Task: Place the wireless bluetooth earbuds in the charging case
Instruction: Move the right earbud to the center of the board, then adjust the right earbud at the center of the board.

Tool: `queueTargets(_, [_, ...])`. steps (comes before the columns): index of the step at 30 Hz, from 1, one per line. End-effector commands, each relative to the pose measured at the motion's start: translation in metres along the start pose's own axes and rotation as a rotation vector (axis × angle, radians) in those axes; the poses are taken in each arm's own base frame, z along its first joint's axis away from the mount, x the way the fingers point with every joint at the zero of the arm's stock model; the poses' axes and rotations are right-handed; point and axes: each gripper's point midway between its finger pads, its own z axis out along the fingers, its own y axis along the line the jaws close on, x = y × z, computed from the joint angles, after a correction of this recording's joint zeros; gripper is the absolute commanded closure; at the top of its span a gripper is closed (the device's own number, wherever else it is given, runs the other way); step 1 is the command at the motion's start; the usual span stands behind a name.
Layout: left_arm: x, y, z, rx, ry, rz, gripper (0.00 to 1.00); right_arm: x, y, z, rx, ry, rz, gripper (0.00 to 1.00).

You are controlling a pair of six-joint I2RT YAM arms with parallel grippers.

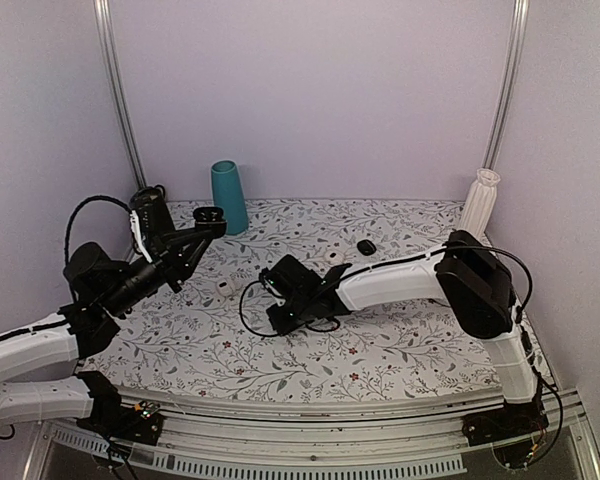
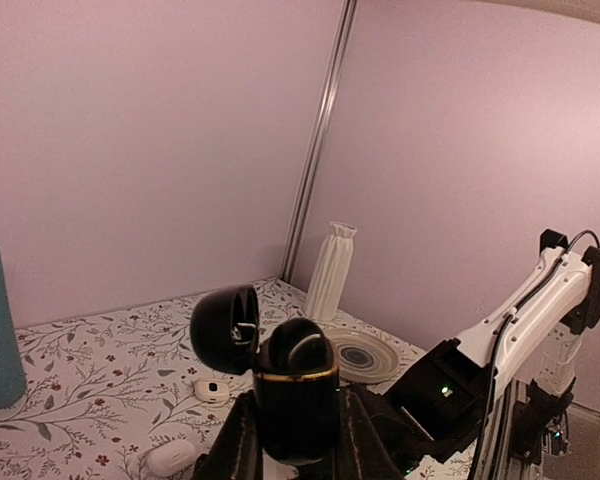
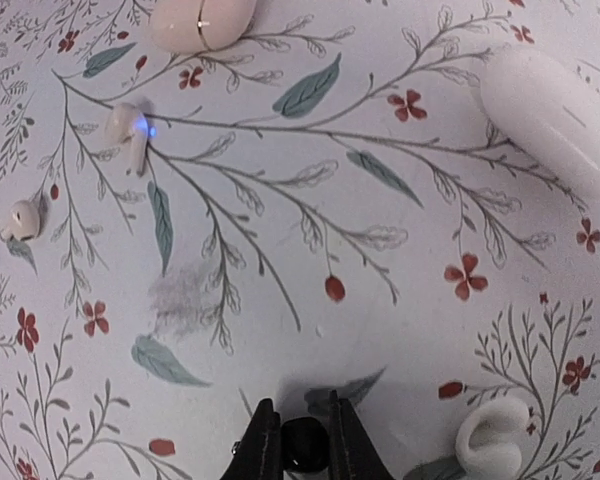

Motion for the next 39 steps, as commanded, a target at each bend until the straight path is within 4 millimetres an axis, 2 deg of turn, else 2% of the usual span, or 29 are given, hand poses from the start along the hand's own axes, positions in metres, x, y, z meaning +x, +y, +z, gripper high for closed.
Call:
queueTargets(1, [-0.001,-0.005,0.003,0.049,-0.012,-0.007,1.0,0.023,0.005,-0.028,-0.06,0.023,-0.008,0.92])
queueTargets(7, [0.006,-0.005,0.005,0.055,-0.013,-0.025,1.0,0.056,0.01,-0.051,-0.107,0.047,-0.076,0.92])
queueTargets(11, [0.008,-0.005,0.007,0.055,-0.012,-0.029,1.0,0.072,0.007,-0.062,-0.111,0.063,-0.085,0.89])
queueTargets(14, [0.01,-0.005,0.008,0.055,-0.007,-0.033,1.0,0.067,0.005,-0.07,-0.106,0.052,-0.078,0.82])
queueTargets(16, [0.011,-0.005,0.008,0.054,-0.004,-0.033,1.0,0.069,0.005,-0.073,-0.102,0.065,-0.071,0.74])
queueTargets(21, [0.011,-0.005,0.008,0.049,-0.005,-0.033,1.0,0.053,0.009,-0.083,-0.1,0.07,-0.019,0.6])
queueTargets(24, [0.011,-0.004,0.007,0.045,-0.005,-0.032,1.0,0.049,0.008,-0.087,-0.076,0.099,0.039,0.58])
queueTargets(30, [0.009,-0.004,0.005,0.038,-0.009,-0.028,1.0,0.06,0.005,-0.095,-0.042,0.19,0.169,0.58])
queueTargets(34, [0.007,-0.003,0.004,0.031,-0.013,-0.025,1.0,0.072,0.003,-0.095,-0.025,0.238,0.236,0.58])
queueTargets(39, [0.007,-0.003,0.002,0.028,-0.016,-0.026,1.0,0.075,-0.001,-0.091,0.005,0.253,0.269,0.59])
